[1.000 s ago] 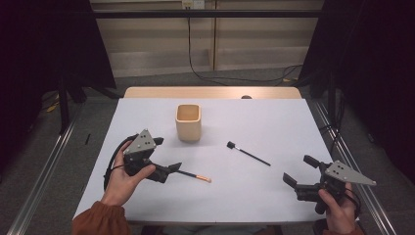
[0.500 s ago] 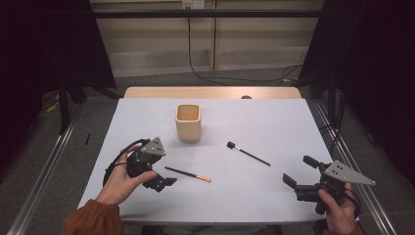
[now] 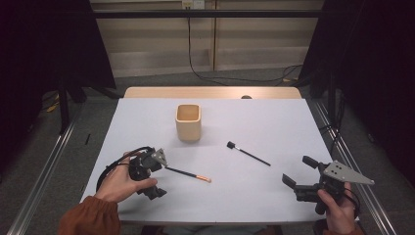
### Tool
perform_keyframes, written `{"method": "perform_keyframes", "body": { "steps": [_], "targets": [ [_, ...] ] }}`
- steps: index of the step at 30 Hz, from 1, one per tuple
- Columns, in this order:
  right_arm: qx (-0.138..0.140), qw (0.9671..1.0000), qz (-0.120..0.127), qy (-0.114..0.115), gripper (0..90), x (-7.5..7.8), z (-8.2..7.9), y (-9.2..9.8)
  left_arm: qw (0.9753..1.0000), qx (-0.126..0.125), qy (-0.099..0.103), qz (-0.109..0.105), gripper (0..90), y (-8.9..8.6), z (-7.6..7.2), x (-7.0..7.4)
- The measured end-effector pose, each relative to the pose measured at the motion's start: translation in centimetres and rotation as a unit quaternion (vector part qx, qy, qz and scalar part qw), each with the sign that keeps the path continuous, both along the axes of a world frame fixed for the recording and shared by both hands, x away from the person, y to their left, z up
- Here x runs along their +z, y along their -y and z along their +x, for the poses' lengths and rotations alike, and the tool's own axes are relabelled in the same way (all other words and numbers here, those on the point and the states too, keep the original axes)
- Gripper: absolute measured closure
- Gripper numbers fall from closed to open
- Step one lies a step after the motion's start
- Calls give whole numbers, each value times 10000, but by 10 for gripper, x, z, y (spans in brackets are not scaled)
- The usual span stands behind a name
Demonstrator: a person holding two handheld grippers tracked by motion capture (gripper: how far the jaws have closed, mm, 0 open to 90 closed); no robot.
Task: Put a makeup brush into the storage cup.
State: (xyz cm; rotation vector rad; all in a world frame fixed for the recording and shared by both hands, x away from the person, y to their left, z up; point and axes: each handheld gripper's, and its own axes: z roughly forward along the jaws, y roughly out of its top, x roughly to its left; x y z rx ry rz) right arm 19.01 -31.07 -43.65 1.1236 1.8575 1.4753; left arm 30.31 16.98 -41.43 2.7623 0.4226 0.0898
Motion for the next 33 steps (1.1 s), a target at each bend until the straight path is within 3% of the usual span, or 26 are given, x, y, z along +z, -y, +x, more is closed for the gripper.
{"method": "perform_keyframes", "body": {
  "steps": [3, 9, 14, 17, 20, 24, 28, 33],
  "targets": [
    [8, 10000, -3, 1, 0, 0, 0, 0, 9999, -23, -120, -85, 57, 1, 2, 0],
    [25, 10000, -2, -12, 0, 0, 0, -1, 9995, -248, -176, -122, 55, 10, 5, 2],
    [17, 10000, 3, -11, 0, 0, 0, 0, 9981, -551, -261, 15, 45, 23, 8, 2],
    [20, 10000, 1, -7, 0, 0, 0, 0, 9979, -612, -224, -57, 45, 33, 8, 3],
    [21, 10000, 2, -9, 0, 0, -1, 0, 9973, -714, -163, 16, 44, 42, 10, 4],
    [20, 10000, -4, -8, 0, 0, -1, 0, 9976, -671, 141, 38, 49, 54, 12, 4],
    [8, 10000, -17, -50, 0, 0, 0, 0, 9967, -810, 49, 2, 55, 61, 18, 3],
    [12, 10000, -24, -44, 0, 0, -1, 0, 9951, -974, -73, 127, 103, 71, 21, 0]
  ]
}}
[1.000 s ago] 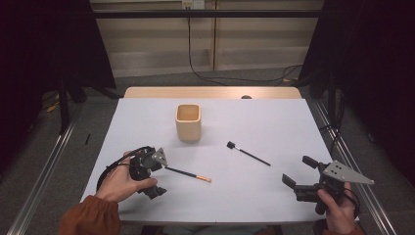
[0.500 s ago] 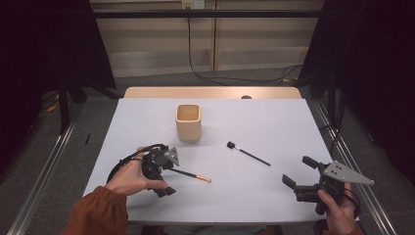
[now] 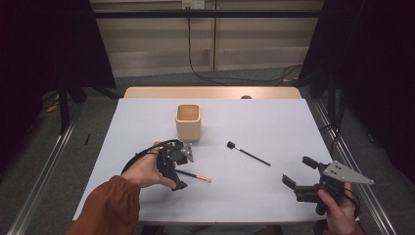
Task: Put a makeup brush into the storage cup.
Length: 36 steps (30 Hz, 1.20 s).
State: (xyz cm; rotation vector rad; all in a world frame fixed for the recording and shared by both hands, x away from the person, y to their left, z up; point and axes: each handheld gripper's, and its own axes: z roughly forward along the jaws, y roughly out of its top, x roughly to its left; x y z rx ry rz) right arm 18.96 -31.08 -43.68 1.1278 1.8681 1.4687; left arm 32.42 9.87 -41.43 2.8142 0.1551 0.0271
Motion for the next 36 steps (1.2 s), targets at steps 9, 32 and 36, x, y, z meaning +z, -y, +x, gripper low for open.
{"method": "perform_keyframes", "body": {
  "steps": [9, 32, 36],
  "targets": [
    [32, 10000, -22, -11, 0, 0, 0, 0, 9998, -115, -104, 117, 273, 27, 5, -4],
    [64, 10000, -30, -23, 0, 0, -1, 0, 9969, -443, -305, 576, 589, 52, 15, -25],
    [63, 10000, -36, -24, 0, 0, -1, 0, 9964, -469, -314, 637, 605, 53, 17, -28]
  ]
}}
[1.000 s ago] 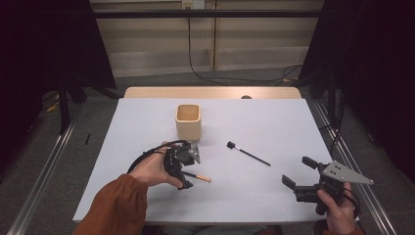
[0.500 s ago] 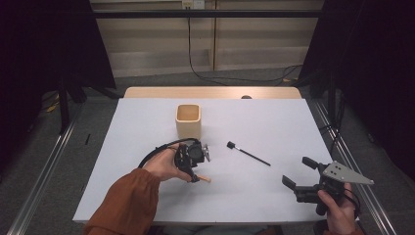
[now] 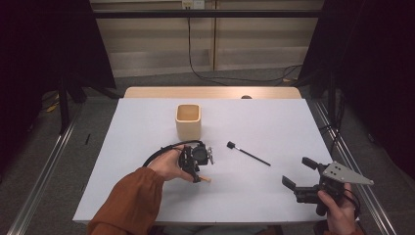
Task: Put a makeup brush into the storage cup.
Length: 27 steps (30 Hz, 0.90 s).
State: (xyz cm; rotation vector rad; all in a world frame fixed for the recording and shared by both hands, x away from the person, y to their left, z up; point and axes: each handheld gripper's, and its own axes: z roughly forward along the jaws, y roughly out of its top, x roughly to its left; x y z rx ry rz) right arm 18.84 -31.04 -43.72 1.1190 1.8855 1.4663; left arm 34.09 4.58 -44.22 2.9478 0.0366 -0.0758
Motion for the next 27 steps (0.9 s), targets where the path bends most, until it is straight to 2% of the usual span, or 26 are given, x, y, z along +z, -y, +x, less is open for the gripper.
{"method": "perform_keyframes", "body": {
  "steps": [2, 3, 4, 8, 10, 11, 12, 15, 16, 17, 18, 23, 26, 27],
  "targets": [
    [9, 10000, -10, 11, 0, 0, 0, 0, 10000, 4, -1, -3, 618, 0, 0, -4],
    [9, 10000, -10, 11, 0, 0, 0, 0, 9999, -32, -106, 27, 618, 1, 2, -3],
    [1, 10000, -14, 8, 0, 0, 0, 0, 10000, -9, -62, 30, 619, 0, 2, -3],
    [-19, 10000, 10, 18, 0, 0, 0, 0, 9999, -8, -90, 78, 629, 2, 3, -4],
    [-17, 10000, 4, 2, 0, 0, 0, 0, 10000, 49, -81, 13, 641, 1, 3, -5],
    [-10, 10000, 3, 10, 0, 0, 0, 0, 9998, 15, -196, 52, 655, 1, 4, -4],
    [-6, 10000, -13, 20, 0, 0, 0, 0, 10000, 40, -64, 28, 663, 2, 3, -5],
    [3, 10000, -22, 13, 0, 0, 0, 0, 9999, 70, -97, 110, 680, 3, 4, -3],
    [-6, 10000, -18, 8, 0, 0, 0, 0, 9999, 101, -77, 78, 736, 3, 4, -4],
    [-6, 10000, -18, 8, 0, 0, 0, 0, 9997, 89, -185, 124, 736, 3, 5, -3],
    [-9, 10000, -19, 6, 0, 0, 0, 0, 9997, 102, -210, 121, 747, 3, 6, -3],
    [-14, 10000, -35, 11, 0, 0, -1, 1, 9995, 168, -209, 135, 828, 3, 8, -3],
    [-12, 10000, -33, 0, 0, 0, -1, 1, 9995, 215, -203, 125, 840, 3, 8, -3],
    [-15, 10000, -34, 7, 0, 0, -1, 1, 9994, 211, -258, 113, 841, 2, 9, -3]
  ]
}}
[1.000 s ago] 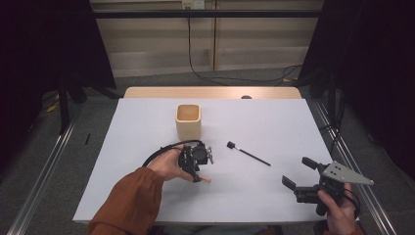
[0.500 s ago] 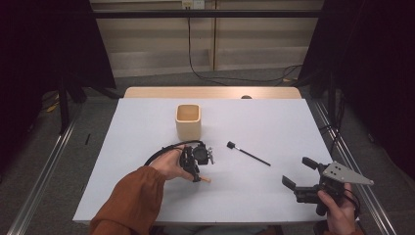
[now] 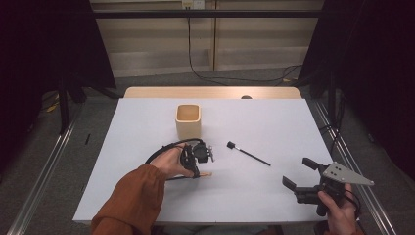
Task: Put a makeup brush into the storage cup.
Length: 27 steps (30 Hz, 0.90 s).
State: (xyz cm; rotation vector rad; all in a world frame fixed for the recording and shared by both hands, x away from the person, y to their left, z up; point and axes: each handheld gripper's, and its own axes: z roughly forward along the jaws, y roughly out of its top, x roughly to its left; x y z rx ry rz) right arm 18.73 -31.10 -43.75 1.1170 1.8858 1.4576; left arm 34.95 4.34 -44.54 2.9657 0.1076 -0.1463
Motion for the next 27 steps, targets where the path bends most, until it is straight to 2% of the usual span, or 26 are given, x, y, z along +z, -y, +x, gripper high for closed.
{"method": "perform_keyframes", "body": {
  "steps": [2, 7, 10, 16, 21, 22, 24, 27],
  "targets": [
    [0, 10000, -2, -3, 0, 0, 0, 0, 9999, 87, 24, -64, 842, -1, 0, -1],
    [-3, 10000, -9, -19, 0, 0, 0, 0, 9990, 350, -115, -233, 842, -7, 3, -1],
    [-2, 10000, -6, -27, 0, 0, 0, 0, 9985, 417, -232, -286, 842, -9, 5, -1],
    [-8, 10000, -9, -21, 0, 0, 0, 0, 9978, 503, -223, -365, 842, -12, 7, -1],
    [-6, 10000, -5, -26, 0, 0, 0, 0, 9954, 668, -323, -604, 842, -16, 8, 4],
    [-6, 10000, -5, -26, 0, 0, 0, 0, 9957, 599, -369, -603, 842, -17, 10, 6],
    [-6, 10000, -10, -21, 0, 0, 0, 0, 9946, 650, -412, -701, 842, -19, 9, 8],
    [-8, 10000, -11, -25, 0, 0, 0, 0, 9931, 684, -368, -877, 842, -21, 7, 13]
  ]
}}
